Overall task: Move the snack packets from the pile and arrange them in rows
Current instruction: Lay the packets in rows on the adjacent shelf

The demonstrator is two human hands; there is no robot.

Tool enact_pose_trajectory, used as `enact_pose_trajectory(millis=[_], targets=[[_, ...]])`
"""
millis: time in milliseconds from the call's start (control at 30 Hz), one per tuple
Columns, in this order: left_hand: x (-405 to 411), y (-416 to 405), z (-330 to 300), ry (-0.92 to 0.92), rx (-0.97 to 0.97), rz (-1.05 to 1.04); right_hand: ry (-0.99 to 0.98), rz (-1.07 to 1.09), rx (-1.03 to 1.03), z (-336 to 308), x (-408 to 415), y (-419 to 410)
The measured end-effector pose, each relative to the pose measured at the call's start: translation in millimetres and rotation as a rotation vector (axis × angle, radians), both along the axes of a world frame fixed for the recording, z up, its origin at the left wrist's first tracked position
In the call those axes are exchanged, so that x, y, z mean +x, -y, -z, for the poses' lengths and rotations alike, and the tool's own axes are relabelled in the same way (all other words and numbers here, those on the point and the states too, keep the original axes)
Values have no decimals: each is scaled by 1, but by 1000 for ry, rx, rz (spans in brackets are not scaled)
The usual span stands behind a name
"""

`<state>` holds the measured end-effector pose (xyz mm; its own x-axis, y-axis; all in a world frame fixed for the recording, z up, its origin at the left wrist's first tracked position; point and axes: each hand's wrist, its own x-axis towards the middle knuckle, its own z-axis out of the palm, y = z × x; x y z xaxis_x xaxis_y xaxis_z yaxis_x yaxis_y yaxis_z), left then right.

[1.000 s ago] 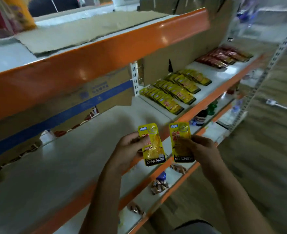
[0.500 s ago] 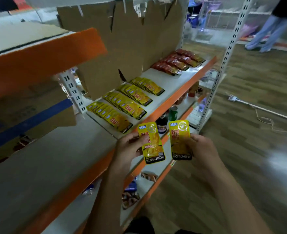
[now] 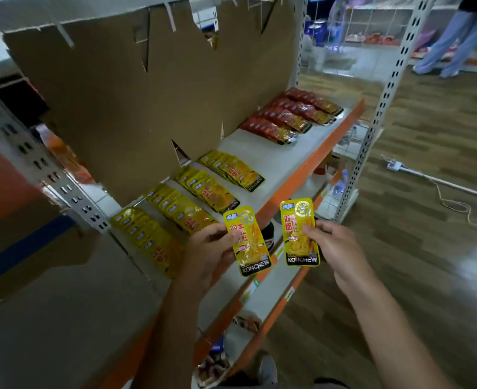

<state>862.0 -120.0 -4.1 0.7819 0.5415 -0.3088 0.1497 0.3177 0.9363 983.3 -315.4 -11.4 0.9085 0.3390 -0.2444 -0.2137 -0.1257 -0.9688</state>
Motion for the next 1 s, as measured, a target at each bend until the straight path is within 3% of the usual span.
enact_pose_trajectory(millis=[200,333,533,667,1000], targets=[[27,-24,-2,-78,-16,-125,-36,-92,49,-1,47,-39],[34,-38,-2,-181,164,-138,-45,-176,30,1,79,-70],[61,-48,-4,-244,151,-282,-53,-376,-28,-3,134,-111],[85,-45,-8,-291,161,-429,30,-487,-123,2,175,-129],[111,-34,-3,-509,397,-595,188,-735,-270,19,222,-166]])
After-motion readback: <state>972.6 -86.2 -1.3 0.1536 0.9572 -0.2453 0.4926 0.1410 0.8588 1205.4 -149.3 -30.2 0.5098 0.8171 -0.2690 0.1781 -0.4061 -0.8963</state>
